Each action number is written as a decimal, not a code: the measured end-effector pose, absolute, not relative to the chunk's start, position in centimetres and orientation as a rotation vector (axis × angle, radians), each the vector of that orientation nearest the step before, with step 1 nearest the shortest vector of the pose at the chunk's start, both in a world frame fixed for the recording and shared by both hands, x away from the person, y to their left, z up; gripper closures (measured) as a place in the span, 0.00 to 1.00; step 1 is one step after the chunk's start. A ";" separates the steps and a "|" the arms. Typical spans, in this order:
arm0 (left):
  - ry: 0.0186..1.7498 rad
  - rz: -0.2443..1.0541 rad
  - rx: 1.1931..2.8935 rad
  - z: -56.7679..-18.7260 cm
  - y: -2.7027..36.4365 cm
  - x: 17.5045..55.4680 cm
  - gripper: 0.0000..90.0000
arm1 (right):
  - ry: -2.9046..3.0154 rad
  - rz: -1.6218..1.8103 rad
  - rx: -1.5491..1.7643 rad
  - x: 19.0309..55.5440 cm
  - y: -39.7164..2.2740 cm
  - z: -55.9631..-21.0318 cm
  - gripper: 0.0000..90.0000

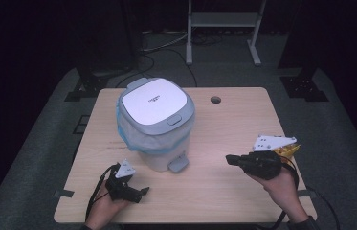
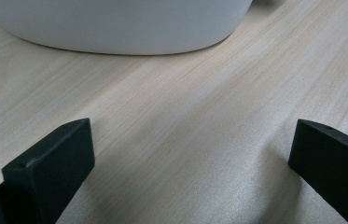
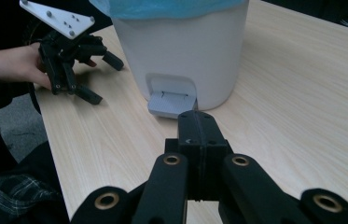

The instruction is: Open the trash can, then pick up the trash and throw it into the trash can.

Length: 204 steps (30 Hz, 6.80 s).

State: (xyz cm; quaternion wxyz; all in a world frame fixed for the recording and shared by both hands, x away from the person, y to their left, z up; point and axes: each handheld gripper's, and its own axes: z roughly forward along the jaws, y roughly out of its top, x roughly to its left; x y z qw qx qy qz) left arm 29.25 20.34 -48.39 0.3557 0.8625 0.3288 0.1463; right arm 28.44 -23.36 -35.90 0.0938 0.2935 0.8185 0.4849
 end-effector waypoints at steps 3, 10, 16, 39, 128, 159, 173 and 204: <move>0.849 0.379 2.228 -48.4 20.3 29.3 0.00 | 2.421 1.447 0.863 28.6 -23.3 -35.6 1.00; 0.849 0.378 2.228 -48.4 20.3 29.3 0.00 | 2.415 1.456 0.841 28.8 -22.8 -34.5 1.00; 0.849 0.378 2.228 -48.4 20.3 29.3 0.00 | 2.406 1.469 0.826 29.1 -22.4 -33.7 1.00; 0.849 0.379 2.228 -48.4 20.4 29.3 0.00 | 2.391 1.529 0.742 30.2 -20.0 -30.6 1.00; 0.849 0.378 2.228 -48.4 20.3 29.2 0.00 | 2.409 1.543 0.602 35.9 -9.5 -26.1 1.00; 0.847 0.375 2.227 -48.4 20.4 29.2 0.00 | 2.315 1.577 0.729 35.0 -14.0 -25.4 0.61; 0.848 0.374 2.226 -48.4 20.4 29.2 0.00 | 2.271 1.523 0.850 34.2 -19.0 -27.0 0.50; 0.848 0.373 2.225 -48.4 20.4 29.1 0.00 | 2.211 1.415 1.035 33.9 -24.7 -31.9 0.42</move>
